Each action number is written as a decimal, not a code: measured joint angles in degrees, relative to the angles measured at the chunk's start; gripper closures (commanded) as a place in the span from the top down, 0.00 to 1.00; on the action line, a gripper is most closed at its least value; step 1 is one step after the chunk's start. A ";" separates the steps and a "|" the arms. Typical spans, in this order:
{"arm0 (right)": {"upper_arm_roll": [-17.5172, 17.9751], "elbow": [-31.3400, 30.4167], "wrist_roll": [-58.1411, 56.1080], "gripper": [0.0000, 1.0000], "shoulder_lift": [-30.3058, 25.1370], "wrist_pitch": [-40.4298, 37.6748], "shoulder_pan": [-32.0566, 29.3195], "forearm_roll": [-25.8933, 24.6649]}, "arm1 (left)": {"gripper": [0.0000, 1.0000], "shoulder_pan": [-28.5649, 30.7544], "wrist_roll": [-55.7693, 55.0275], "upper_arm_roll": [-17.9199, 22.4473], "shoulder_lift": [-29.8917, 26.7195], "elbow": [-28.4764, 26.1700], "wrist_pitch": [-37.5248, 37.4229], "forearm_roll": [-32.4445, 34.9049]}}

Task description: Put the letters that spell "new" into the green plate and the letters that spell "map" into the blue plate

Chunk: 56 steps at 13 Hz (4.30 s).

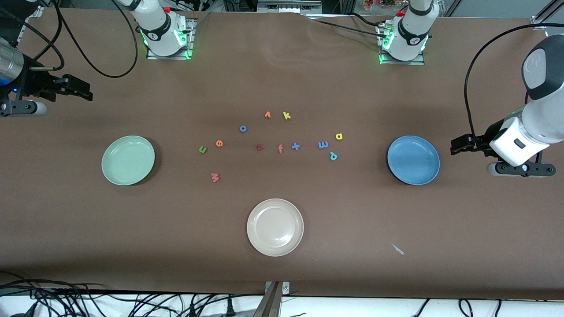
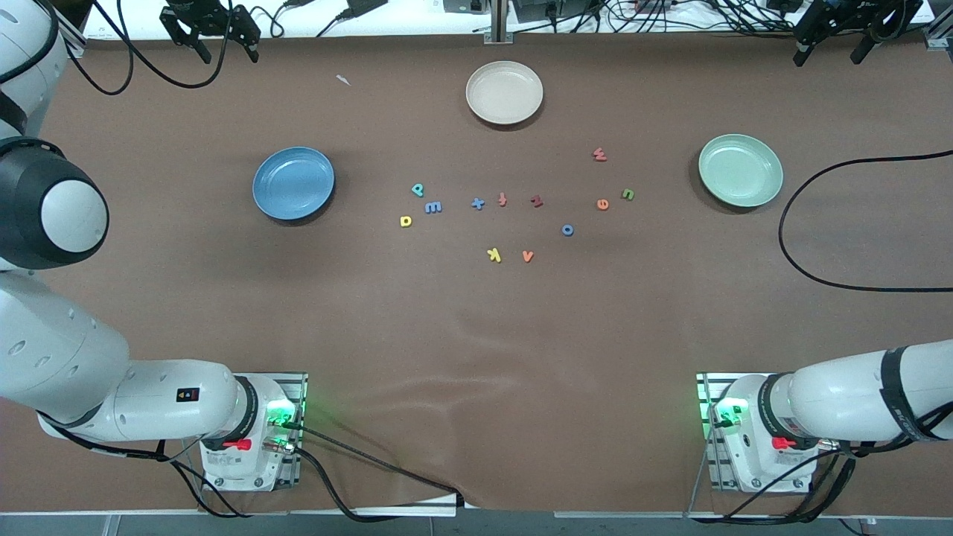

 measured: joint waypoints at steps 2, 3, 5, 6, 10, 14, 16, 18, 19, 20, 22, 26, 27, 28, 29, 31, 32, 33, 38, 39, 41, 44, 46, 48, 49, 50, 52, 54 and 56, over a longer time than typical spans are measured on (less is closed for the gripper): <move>0.00 0.00 0.00 1.00 0.00 0.00 0.00 0.00 | 0.99 0.00 0.00 0.00 0.00 0.00 0.00 0.00; 0.00 0.00 0.00 1.00 0.00 0.00 0.00 0.00 | 0.99 0.00 0.00 0.00 0.00 0.00 0.00 0.00; 0.00 0.00 0.00 1.00 0.00 -0.01 0.00 0.00 | 0.99 0.00 0.00 0.00 0.00 0.00 0.00 0.00; 0.00 0.00 0.00 1.00 0.00 -0.02 0.00 0.00 | 0.99 0.00 0.00 0.00 0.00 0.00 0.00 0.00; 0.00 0.00 0.00 1.00 0.00 -0.02 0.01 0.00 | 0.99 0.00 0.00 0.00 0.00 0.00 0.00 0.00; 0.01 0.00 0.00 1.00 0.00 -0.02 0.02 0.00 | 0.99 0.00 0.00 0.00 0.00 -0.02 0.00 0.00; 0.01 0.00 0.00 1.00 0.00 -0.02 0.02 0.00 | 0.99 0.00 0.00 0.00 0.00 -0.04 0.00 0.00; 0.01 0.00 0.00 1.00 0.00 -0.02 0.02 0.00 | 0.99 0.00 0.00 0.00 0.00 -0.06 0.00 0.00; 0.02 0.00 0.00 1.00 0.00 -0.02 0.02 0.00 | 0.99 0.00 0.00 0.00 0.00 -0.06 0.00 0.00; 0.02 0.00 0.00 1.00 0.00 -0.02 0.04 0.00 | 0.98 0.00 0.00 0.00 0.00 -0.07 0.00 0.00; 0.03 0.00 0.00 1.00 0.00 -0.02 0.05 0.00 | 0.99 0.00 0.00 0.00 0.00 -0.12 0.00 0.00; 0.10 0.00 -0.24 1.00 0.22 -0.03 0.12 0.00 | 0.99 0.00 0.00 0.00 0.00 -0.22 0.00 0.00; 0.13 0.00 -1.13 1.00 0.59 -0.05 0.24 0.00 | 0.98 0.00 0.00 0.00 0.00 -0.23 0.00 0.00; 0.17 0.01 -2.76 1.00 1.14 -0.05 0.48 -0.01 | 0.99 0.00 0.00 0.00 0.00 -0.24 0.00 0.00; 0.18 0.04 -4.08 1.00 1.80 -0.04 0.80 -0.01 | 0.99 0.00 0.00 0.00 0.01 -0.27 0.00 0.00; 0.32 0.09 -4.55 1.00 3.01 -0.04 1.05 -0.01 | 0.99 0.00 0.00 0.00 0.03 -0.32 0.00 0.00; 0.35 0.09 -4.66 1.00 3.57 -0.04 1.16 0.00 | 0.99 -0.02 0.00 -0.01 0.05 -0.36 0.00 0.00; 0.37 0.09 -4.73 1.00 4.16 0.01 1.51 0.00 | 0.99 -0.15 0.00 -0.03 0.11 -0.39 0.00 0.00; 0.73 -2.25 2.81 1.00 6.19 5.26 6.16 0.00 | 0.99 -2.66 -4.76 -0.73 1.73 -0.67 0.02 -0.63; 0.81 -3.75 5.38 1.00 6.44 7.54 7.23 0.00 | 0.99 -3.36 -7.04 -1.43 2.29 -0.74 0.03 -0.64; 1.10 -7.85 11.05 1.00 6.69 13.35 9.38 0.01 | 0.99 -3.98 -12.59 -4.46 3.86 -0.94 0.09 -0.65; 3.35 -13.18 18.17 1.00 6.77 20.01 10.66 0.01 | 0.99 -4.32 -22.23 -9.74 6.38 -4.22 4.17 -0.65; 3.97 -16.48 20.90 1.00 6.77 24.76 10.76 0.01 | 0.99 -4.50 -29.36 -13.05 7.32 -10.31 12.58 -0.65; 4.62 -21.13 24.11 1.00 6.90 31.41 10.75 0.01 | 0.97 -4.63 -34.79 -15.36 7.75 -15.90 19.25 -0.65; 5.38 -23.53 26.75 1.00 7.19 34.91 10.77 0.01 | 0.96 -4.70 -36.84 -16.28 7.82 -18.16 21.84 -0.65; 6.32 -25.56 29.79 1.00 7.87 38.29 10.82 0.01 | 0.94 -5.07 -38.77 -16.88 7.90 -20.30 24.41 -0.65; 7.96 -27.49 35.69 1.00 10.26 43.10 11.31 0.01 | 0.91 -6.98 -42.54 -17.21 8.27 -24.65 30.15 -0.65; 8.83 -27.73 40.05 1.00 12.63 46.44 11.60 0.01 | 0.90 -9.29 -45.70 -17.28 8.86 -28.20 34.66 -0.65; 9.62 -28.00 43.24 1.00 14.99 50.17 11.67 0.01 | 0.87 -10.54 -47.11 -17.29 9.07 -30.00 35.94 -0.65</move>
